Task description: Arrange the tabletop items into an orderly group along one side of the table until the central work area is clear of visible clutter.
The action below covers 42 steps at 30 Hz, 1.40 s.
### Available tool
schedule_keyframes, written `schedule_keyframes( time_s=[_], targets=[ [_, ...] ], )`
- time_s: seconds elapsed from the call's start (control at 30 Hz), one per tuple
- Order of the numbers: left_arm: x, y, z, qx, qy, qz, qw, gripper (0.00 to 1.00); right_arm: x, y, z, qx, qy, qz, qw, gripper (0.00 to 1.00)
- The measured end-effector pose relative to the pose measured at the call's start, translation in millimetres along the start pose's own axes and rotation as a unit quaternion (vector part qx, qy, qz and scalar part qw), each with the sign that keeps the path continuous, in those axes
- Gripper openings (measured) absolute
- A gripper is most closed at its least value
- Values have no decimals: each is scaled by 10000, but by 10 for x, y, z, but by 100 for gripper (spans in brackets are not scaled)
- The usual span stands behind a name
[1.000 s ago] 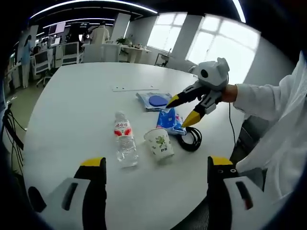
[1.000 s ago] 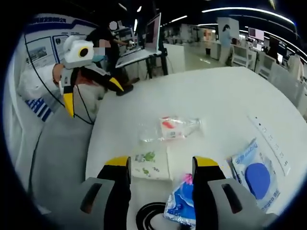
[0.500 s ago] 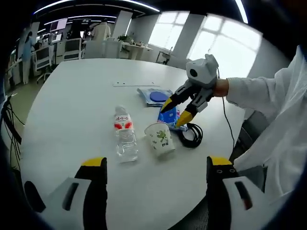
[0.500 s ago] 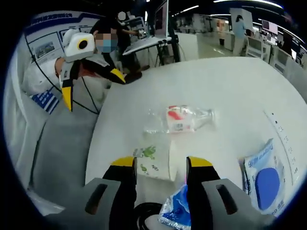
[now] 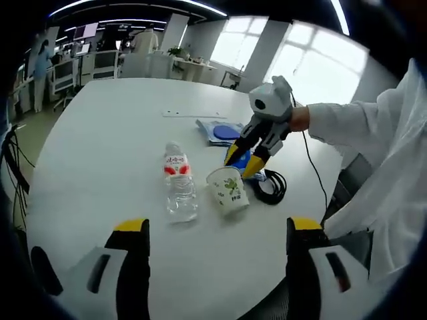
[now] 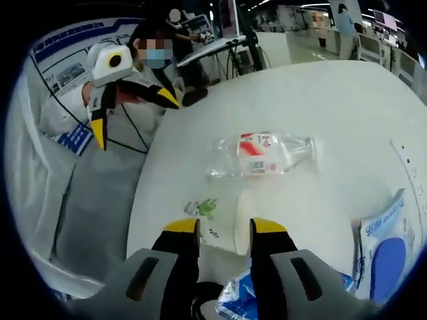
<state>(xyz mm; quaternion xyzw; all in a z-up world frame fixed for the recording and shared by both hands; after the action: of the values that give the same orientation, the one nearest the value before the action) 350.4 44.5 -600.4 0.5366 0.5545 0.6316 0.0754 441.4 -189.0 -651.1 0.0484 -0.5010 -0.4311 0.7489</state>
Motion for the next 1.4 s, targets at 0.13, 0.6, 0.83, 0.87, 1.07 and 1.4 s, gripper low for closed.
schedule_keyframes(
  time_s=[0.13,0.6,0.83,0.87,1.07,1.4],
  targets=[
    [-17,-9,16,17,15,-7,10000,85,-31,-2,-28,-81,133,42,9999,22],
    [-53,-36,39,55,-5,-45,10000,84,-54,-54,52,37,426,329,9985,11],
    [-49,-45,5,39,-37,-56,10000,83,-51,-83,195,191,690,462,9964,4],
    [-49,-46,-4,44,-45,-64,10000,83,-54,-86,221,198,723,487,9960,1],
    [-49,-60,-43,46,-83,-65,9999,83,-77,-153,348,297,869,694,9934,0],
    [-33,-73,-57,-20,-117,-77,9999,85,68,-98,407,518,590,749,9941,0]
  ],
)
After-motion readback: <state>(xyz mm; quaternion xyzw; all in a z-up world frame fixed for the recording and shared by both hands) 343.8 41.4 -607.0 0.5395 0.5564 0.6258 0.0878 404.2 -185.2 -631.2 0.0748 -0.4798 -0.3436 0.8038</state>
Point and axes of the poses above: the point that each gripper's makers call its tool centre point, and the gripper's own axes: x roughly backward along the fingers, z roughly to its left, y roughly out of its top, the point moved 8 cm from there along x, roughly backward along the fingers, and after that the axes turned 12 degrees about -x, right-handed, at the moved point
